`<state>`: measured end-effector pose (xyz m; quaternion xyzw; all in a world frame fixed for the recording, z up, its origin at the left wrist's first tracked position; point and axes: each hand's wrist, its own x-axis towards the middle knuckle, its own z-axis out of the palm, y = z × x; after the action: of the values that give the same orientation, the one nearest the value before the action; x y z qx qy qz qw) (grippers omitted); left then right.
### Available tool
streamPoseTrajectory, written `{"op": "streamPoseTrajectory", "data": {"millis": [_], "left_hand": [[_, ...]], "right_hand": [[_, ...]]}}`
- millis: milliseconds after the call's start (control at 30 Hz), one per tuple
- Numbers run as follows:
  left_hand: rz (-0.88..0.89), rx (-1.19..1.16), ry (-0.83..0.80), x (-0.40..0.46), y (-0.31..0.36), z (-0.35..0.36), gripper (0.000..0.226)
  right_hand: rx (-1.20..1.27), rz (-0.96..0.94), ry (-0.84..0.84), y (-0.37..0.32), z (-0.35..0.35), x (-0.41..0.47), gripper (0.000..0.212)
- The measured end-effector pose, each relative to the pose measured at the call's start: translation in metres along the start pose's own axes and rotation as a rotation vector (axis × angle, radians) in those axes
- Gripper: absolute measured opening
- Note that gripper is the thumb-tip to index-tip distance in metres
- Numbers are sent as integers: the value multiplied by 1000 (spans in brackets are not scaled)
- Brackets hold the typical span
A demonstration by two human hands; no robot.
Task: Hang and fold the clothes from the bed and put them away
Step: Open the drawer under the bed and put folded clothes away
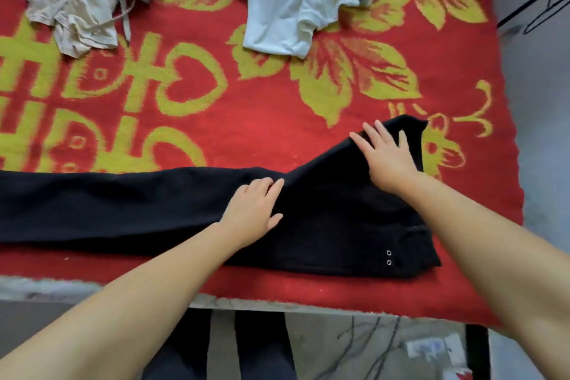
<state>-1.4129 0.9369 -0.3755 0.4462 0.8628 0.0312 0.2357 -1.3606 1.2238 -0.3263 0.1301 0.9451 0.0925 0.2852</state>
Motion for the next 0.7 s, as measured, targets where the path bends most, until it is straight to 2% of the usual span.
{"op": "streamPoseTrajectory", "data": {"millis": [67, 133, 200, 233, 300, 333, 467, 567, 633, 667, 700], "left_hand": [[-202, -88, -2, 31, 32, 6, 74], [-301, -228, 93, 49, 36, 6, 52], [-222, -218, 214, 51, 33, 3, 29], [-119, -174, 286, 47, 30, 2, 22], [87, -59, 387, 32, 27, 3, 17], [156, -5, 385, 22, 30, 3, 19], [309, 71, 261, -19, 52, 21, 29], [269, 142, -23, -41, 68, 55, 39], [159, 159, -179, -48, 68, 79, 46], [100, 133, -205, -48, 69, 84, 46], [54, 79, -188, -46, 70, 84, 44]], "right_hand": [[-82, 17, -22, 29, 8, 24, 84], [-108, 52, -6, 42, 9, 43, 66], [-102, 91, -3, 50, 7, 50, 42], [-94, 95, -21, 55, 6, 47, 34], [-100, 42, -57, 64, 8, 24, 29], [-128, 3, -72, 67, 9, 6, 28], [-139, -79, -117, 61, 51, -88, 27], [-81, -127, -275, 45, 104, -143, 39], [100, -115, -441, 44, 136, -156, 50], [277, -45, -452, 47, 146, -158, 50], [476, 51, -360, 52, 154, -157, 45]]}}
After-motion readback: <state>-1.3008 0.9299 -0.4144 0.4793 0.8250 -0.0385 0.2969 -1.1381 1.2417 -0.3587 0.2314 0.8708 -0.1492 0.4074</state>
